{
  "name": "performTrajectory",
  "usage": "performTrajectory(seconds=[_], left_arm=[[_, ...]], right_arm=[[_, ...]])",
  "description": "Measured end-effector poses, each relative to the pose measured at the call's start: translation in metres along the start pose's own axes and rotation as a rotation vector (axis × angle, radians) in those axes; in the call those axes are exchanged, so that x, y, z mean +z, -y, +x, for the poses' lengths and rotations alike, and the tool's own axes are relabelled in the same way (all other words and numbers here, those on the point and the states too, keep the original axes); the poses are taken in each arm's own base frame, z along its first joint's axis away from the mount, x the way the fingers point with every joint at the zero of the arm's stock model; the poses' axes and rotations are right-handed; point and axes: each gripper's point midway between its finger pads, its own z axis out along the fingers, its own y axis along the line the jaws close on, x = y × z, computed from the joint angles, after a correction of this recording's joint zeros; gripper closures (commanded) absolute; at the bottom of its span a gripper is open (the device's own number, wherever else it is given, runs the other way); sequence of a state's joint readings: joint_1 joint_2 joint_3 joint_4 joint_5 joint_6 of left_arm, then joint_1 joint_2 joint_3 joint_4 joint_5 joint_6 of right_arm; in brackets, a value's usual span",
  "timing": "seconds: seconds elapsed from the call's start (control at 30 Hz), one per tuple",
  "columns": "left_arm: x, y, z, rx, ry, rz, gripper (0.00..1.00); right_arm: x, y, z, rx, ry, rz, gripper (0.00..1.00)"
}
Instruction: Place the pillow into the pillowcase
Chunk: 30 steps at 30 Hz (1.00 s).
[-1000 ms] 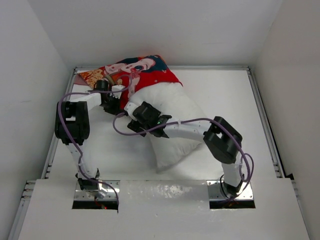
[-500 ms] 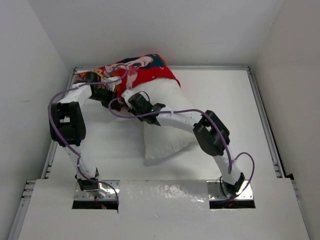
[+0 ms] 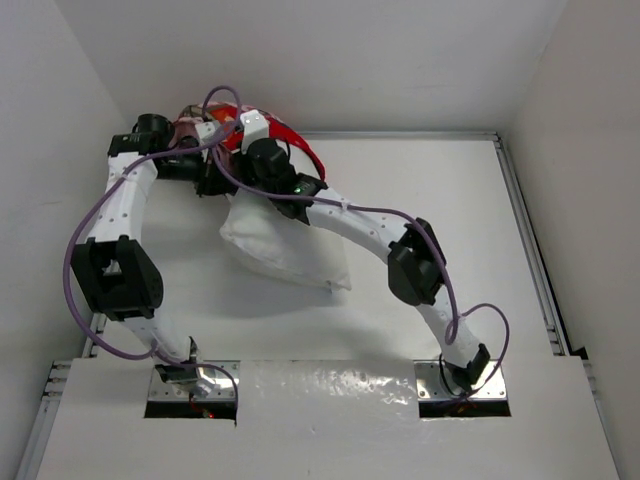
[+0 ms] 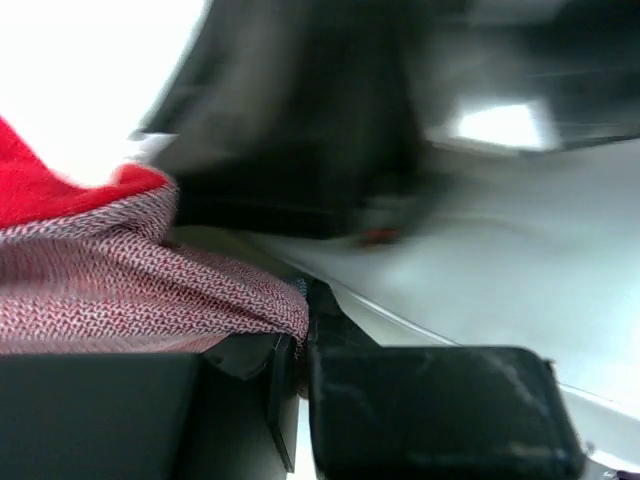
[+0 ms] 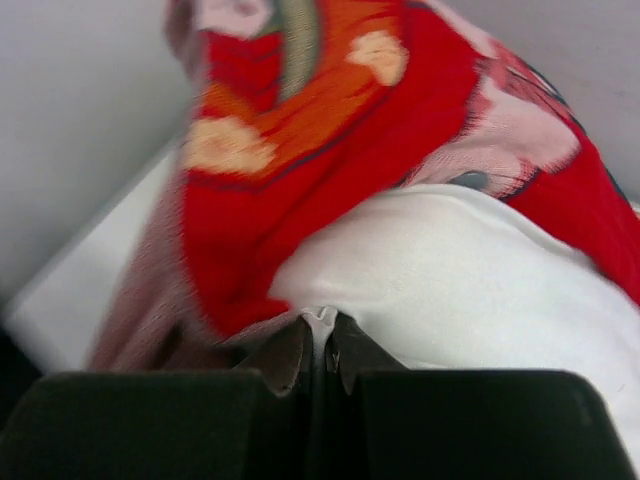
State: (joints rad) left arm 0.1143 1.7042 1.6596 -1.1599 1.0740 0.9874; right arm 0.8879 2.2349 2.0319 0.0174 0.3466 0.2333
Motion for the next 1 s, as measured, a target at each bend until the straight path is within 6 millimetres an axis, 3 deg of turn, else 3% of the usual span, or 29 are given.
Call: performTrajectory(seconds=[0.17,0.3,0.4,0.5,0.67,0.77,0.83,1.0], left_arm=[[-0.003,0.008,-0.011,-0.046,0.025,0.017,1.00],[-0.014,0.003,-0.039,-0.054,0.067,-0.001,1.00],[-0.028,-0.003,-0.060,-0.041,0.088,-0.046,1.00],[-0.030,-0.002,-0.060,-0.074,0.079,-0.057,1.00],[-0.020,0.000,-0.029,-0.198,0.007,-0.048,1.00],[-0.020,-0.002,-0.023,-0.216,-0.042,-0.075,1.00],[-0.025,-0.006,-0.032,-0.181,-0.062,-0.112,1.00],[-0.038,-0.002,-0.092,0.013,-0.008,-0.182,1.00]], right_arm=[[0.033,0.026,0.010,0.118,0.030,0.079,1.00],[0.049,0.047,0.017,0.174,0.065,0.139,1.00],[0.055,0.054,0.004,0.220,0.126,0.162,1.00],[0.056,0.055,-0.012,0.264,0.179,0.154,1.00],[0.058,0.043,-0.008,0.328,0.183,0.093,1.00],[0.054,0.026,0.003,0.364,0.152,0.032,1.00],[0.045,0.013,0.010,0.386,0.119,-0.018,1.00],[-0.006,-0.023,-0.001,0.446,0.096,-0.163,1.00]])
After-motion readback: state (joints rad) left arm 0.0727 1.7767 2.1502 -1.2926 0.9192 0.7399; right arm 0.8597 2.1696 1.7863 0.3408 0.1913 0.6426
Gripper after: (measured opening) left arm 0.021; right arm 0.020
